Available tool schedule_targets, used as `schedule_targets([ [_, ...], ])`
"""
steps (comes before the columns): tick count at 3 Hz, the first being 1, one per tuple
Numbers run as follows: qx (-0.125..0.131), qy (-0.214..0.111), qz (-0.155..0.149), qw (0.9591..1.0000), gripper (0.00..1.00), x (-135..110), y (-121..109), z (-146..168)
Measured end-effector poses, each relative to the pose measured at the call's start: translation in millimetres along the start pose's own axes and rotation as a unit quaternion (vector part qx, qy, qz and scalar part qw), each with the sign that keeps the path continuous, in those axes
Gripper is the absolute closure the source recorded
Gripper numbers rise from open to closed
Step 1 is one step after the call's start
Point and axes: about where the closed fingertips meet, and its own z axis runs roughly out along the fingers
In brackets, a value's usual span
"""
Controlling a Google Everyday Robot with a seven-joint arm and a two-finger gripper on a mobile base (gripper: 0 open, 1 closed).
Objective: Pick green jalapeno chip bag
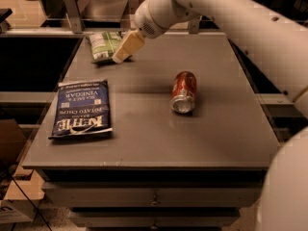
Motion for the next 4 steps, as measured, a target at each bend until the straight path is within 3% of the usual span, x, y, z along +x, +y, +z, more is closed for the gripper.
schedule_targets([
  [1, -0.009, -0.006, 0.027, 0.9996, 0.00, 8, -5, 41],
  [3, -0.006, -0.033, 0.089, 0.9955, 0.00, 21, -21, 84],
  [4, -0.011, -0.040, 0.111, 0.9930, 0.17, 26, -28, 99],
])
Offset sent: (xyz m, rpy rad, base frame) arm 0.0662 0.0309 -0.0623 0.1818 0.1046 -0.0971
